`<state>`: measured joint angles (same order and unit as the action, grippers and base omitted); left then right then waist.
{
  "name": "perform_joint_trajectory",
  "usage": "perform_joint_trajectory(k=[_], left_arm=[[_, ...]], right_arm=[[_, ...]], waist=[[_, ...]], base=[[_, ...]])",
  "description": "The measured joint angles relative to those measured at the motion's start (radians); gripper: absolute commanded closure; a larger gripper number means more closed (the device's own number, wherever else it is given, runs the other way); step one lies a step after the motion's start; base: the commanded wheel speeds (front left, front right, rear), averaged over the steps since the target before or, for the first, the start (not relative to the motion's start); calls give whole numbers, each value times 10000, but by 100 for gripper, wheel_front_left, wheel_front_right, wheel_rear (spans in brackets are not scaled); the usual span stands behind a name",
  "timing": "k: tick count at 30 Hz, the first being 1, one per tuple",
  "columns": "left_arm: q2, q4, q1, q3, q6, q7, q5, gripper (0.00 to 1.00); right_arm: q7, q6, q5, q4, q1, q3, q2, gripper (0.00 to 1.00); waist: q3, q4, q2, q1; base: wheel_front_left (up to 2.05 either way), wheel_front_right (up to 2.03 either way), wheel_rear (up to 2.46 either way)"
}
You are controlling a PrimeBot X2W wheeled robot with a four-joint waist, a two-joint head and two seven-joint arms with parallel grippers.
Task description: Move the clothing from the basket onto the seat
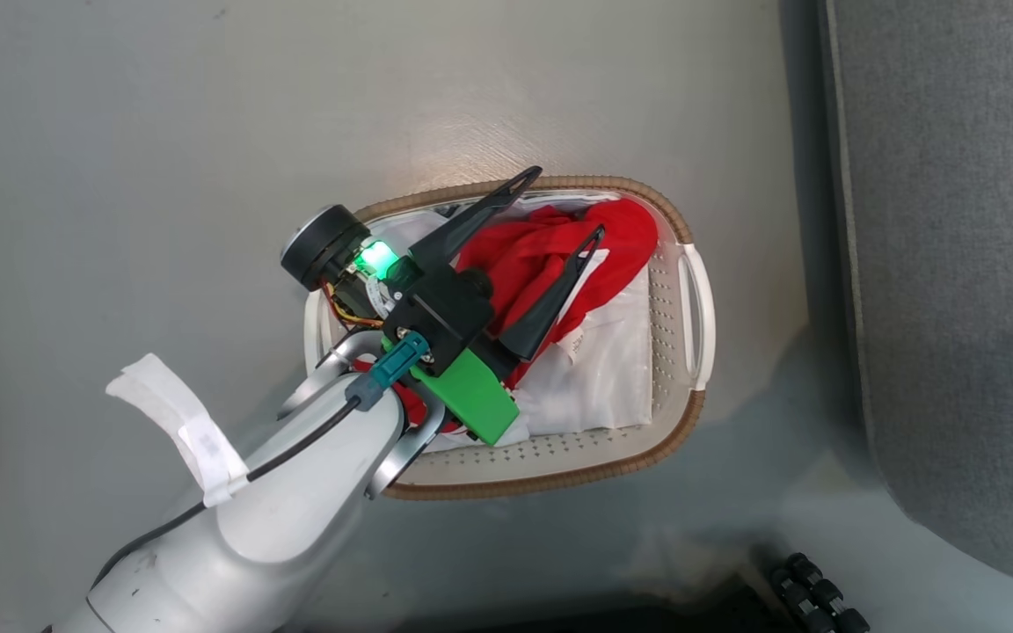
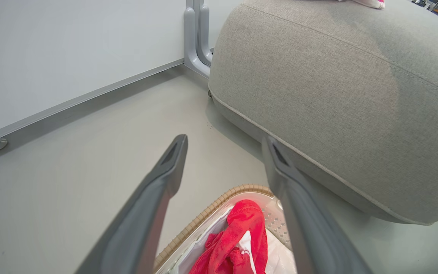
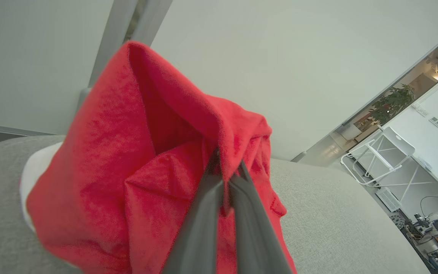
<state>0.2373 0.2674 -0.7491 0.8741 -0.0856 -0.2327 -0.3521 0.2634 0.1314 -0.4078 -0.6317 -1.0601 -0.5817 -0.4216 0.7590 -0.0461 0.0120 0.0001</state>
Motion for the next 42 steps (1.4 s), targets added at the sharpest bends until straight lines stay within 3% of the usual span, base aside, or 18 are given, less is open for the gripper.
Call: perform_joint_trajectory(k=[2,4,14,24,33,42], left_arm=[[40,-10,-4,-19,44,25,-4,0],[46,-4,-8,-27,71,25,-6,0],[148,265,22,-123,153,-61,-211,0],[-12,679,761,-851,508,-259,-635,0],[-437,364,2362,-2704,583,-314,-769,0],[-871,364,4189,-5039,548,-316,-366,0]], right_arm=[[0,0,-63,4,188,102,163,56],[0,0,-59,19,416,151,334,0],[0,0,253,543,1647,723,1158,0],[0,0,629,920,2322,1831,1266,0],[0,0,1177,742,2696,2581,1804,0],[0,0,1964,1028,3737,3475,2907,0]], waist=[[44,-99,0,0],[43,-196,-1,0],[-496,-466,0,0],[-1664,-545,0,-1],[-3166,-350,0,-1],[-4785,16,0,-2]], base=[[0,0,0],[0,0,0],[0,0,0],[0,0,0],[0,0,0],[0,0,0]])
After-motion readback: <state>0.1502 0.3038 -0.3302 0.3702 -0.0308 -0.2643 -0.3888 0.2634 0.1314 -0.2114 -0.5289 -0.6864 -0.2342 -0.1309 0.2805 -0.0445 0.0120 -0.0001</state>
